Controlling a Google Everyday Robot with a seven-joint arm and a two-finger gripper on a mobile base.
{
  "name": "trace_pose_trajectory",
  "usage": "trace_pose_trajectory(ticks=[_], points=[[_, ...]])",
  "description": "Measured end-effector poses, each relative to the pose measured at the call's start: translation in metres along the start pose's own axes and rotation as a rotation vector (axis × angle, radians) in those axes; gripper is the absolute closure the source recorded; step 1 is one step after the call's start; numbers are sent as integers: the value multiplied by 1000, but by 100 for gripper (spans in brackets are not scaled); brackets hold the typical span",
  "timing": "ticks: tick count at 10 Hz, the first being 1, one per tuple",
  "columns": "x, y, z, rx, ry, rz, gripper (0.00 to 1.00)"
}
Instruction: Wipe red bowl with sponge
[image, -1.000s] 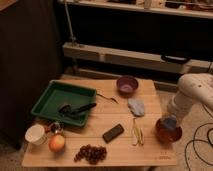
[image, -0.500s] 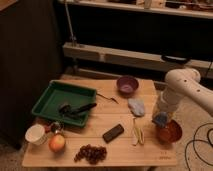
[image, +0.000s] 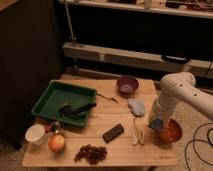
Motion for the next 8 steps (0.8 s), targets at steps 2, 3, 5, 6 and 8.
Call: trace_pose_trajectory(ticks=[2, 3, 5, 6, 8], points=[[-15, 4, 0, -7, 6, 0, 100], [-20, 4, 1, -10, 5, -5, 100], [-26, 6, 6, -13, -3, -5, 100], [-27, 10, 11, -11, -10, 3, 100], [-28, 19, 18, -8, -23, 21, 100]])
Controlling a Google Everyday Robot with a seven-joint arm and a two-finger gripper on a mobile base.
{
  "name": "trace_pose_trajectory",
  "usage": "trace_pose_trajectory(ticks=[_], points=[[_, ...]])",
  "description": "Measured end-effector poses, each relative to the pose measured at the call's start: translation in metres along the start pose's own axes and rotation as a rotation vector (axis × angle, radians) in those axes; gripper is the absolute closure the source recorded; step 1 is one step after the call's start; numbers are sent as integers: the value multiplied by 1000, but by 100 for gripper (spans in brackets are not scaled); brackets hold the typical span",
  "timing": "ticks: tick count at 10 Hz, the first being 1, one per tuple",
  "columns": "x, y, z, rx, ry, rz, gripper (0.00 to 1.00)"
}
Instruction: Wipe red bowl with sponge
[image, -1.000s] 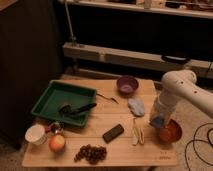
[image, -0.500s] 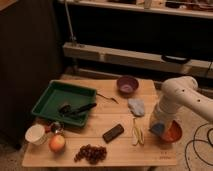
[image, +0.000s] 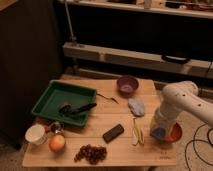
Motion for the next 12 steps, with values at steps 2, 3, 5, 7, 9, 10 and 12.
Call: trace_pose_trajectory(ticks=[2, 3, 5, 7, 9, 10, 12], points=[[-1, 13, 0, 4, -4, 16, 100], [-1, 16, -1, 6, -4, 21, 100], [-4, 30, -5, 12, 0, 43, 100], [-3, 40, -9, 20, 4, 61, 100], [-2, 51, -15, 22, 11, 81, 100], [0, 55, -19, 19, 15, 89, 100], [5, 57, -25, 12, 20, 97, 100]])
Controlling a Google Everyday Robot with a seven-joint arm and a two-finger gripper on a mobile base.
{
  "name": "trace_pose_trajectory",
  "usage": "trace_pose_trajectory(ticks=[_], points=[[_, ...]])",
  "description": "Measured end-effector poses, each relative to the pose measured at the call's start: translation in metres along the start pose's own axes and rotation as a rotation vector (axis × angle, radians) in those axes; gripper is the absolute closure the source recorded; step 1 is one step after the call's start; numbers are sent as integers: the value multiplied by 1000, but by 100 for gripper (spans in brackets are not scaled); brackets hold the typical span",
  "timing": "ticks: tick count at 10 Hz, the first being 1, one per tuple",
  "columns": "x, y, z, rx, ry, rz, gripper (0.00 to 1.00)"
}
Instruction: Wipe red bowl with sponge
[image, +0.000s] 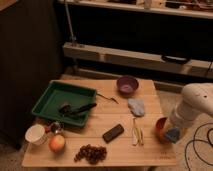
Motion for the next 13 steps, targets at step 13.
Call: trace_pose_trajectory(ticks=[13], points=[[44, -31, -14, 2, 18, -33, 100]])
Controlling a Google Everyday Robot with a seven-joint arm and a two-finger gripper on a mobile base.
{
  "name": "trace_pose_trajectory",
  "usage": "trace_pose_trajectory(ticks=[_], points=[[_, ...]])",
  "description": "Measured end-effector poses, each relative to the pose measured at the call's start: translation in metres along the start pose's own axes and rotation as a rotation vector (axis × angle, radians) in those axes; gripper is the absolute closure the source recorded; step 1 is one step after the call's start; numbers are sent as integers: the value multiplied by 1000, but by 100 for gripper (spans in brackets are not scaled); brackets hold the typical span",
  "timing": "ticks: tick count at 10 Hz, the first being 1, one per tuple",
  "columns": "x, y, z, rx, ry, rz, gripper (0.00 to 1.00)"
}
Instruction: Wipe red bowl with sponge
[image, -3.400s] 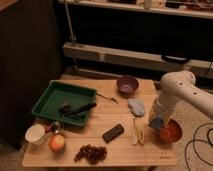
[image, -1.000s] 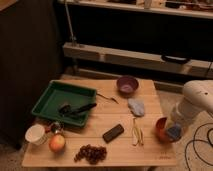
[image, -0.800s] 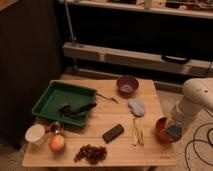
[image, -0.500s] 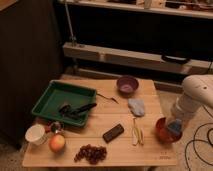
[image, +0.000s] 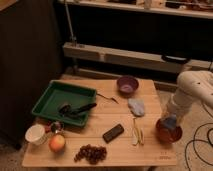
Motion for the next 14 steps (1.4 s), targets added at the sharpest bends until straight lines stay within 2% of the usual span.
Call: trace_pose_trajectory(ticks=[5, 10, 14], points=[[1, -21, 4, 19, -8, -40, 100], [-24, -44, 17, 7, -16, -104, 100], [-51, -38, 26, 0, -25, -112, 100]])
